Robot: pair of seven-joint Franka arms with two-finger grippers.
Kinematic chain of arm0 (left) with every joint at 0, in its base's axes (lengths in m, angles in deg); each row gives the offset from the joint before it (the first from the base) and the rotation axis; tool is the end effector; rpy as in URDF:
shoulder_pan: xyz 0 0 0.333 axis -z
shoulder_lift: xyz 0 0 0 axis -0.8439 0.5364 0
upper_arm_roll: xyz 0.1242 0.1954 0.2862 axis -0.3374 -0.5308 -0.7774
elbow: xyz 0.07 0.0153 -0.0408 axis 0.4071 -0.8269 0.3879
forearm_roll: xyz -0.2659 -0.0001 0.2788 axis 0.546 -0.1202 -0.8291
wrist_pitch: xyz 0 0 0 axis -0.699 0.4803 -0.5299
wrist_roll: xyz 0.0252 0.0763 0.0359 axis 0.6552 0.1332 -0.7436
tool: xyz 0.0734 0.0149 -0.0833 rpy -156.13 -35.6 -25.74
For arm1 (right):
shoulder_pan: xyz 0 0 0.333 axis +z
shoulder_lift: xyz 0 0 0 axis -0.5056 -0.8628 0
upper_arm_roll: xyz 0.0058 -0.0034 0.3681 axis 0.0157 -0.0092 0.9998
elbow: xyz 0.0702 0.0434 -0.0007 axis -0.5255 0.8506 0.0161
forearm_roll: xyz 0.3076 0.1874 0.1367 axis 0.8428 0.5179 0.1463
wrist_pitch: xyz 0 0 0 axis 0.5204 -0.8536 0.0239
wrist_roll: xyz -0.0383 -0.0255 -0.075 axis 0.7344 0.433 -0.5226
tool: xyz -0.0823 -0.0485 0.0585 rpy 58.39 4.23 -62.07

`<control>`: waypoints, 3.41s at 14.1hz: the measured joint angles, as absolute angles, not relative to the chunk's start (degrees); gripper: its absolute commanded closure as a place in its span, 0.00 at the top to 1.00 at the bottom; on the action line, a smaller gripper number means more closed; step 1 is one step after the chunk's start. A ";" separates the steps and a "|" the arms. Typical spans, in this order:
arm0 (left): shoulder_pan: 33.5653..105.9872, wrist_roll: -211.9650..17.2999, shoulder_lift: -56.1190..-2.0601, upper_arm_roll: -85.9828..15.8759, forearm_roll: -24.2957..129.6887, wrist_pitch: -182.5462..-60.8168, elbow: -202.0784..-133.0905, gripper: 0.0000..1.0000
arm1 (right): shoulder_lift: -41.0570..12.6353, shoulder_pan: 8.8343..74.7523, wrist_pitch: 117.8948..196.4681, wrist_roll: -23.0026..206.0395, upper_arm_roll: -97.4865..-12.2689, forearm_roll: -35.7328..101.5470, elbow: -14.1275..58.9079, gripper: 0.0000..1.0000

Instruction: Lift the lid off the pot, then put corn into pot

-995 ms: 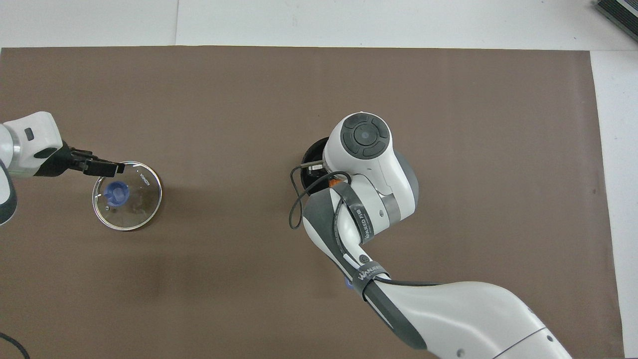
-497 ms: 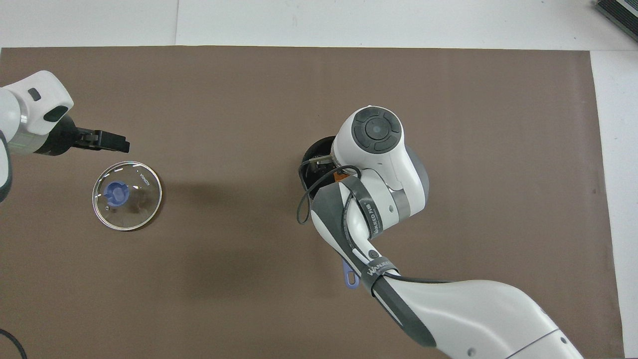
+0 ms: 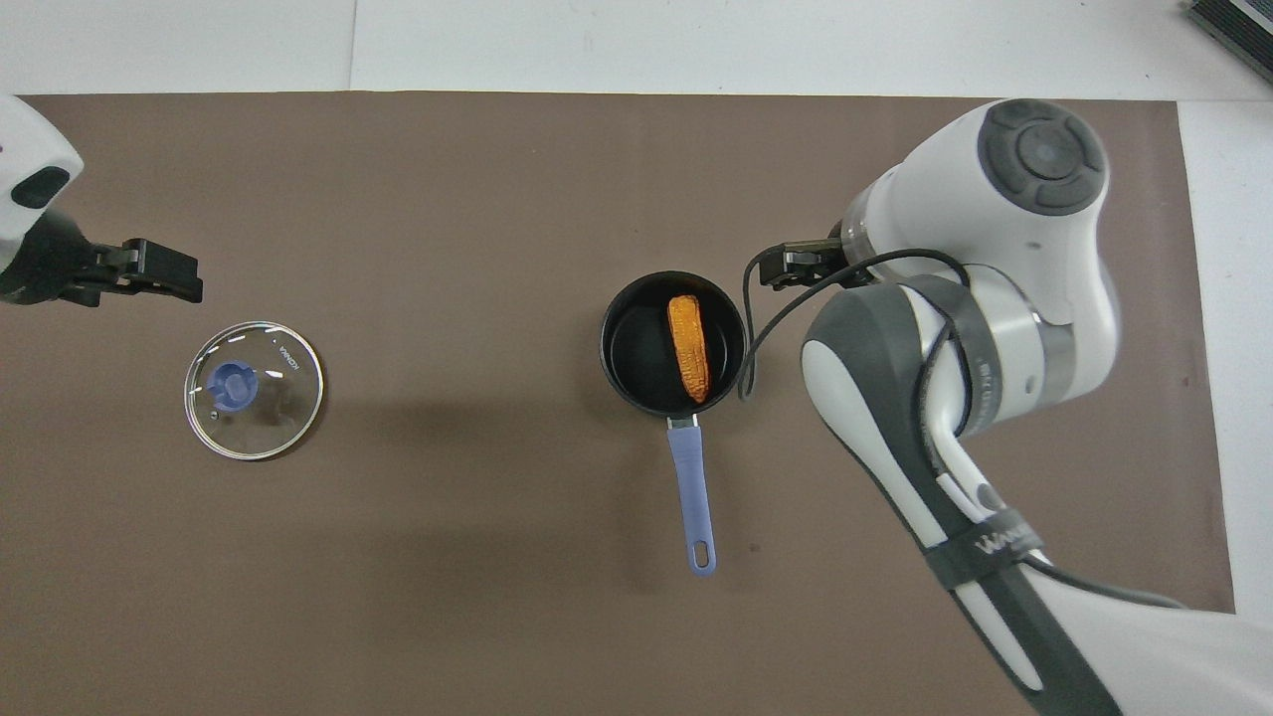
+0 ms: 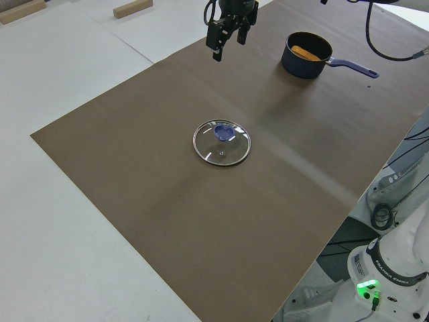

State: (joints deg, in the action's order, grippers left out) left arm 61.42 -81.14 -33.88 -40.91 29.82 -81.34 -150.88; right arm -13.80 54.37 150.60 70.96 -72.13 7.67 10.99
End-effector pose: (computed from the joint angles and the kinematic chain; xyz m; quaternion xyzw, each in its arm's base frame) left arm 0.5872 -0.0160 0.6132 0.9997 -0.0128 0.0032 0.0180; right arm 0.6285 0.1763 0.5334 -0.9992 -0.0016 -0.0288 0.0294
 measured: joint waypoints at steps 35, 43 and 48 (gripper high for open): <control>60.32 -76.38 -39.65 -39.80 29.64 -68.36 -148.22 1.00 | 4.65 35.23 123.12 89.81 -68.93 -1.13 3.07 1.00; 60.32 -76.38 -39.65 -39.79 29.64 -68.41 -148.22 1.00 | 5.76 34.30 123.12 89.81 -69.73 -1.05 5.08 1.00; 60.32 -76.38 -39.65 -39.79 29.64 -68.49 -148.22 1.00 | 5.90 34.30 122.06 89.81 -69.72 -0.60 5.36 1.00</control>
State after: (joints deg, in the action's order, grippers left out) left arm 60.32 -76.38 -39.65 -39.79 29.64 -68.49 -148.22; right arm 5.90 34.30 122.06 89.81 -69.72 -0.60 5.36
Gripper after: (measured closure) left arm 0.000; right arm 0.000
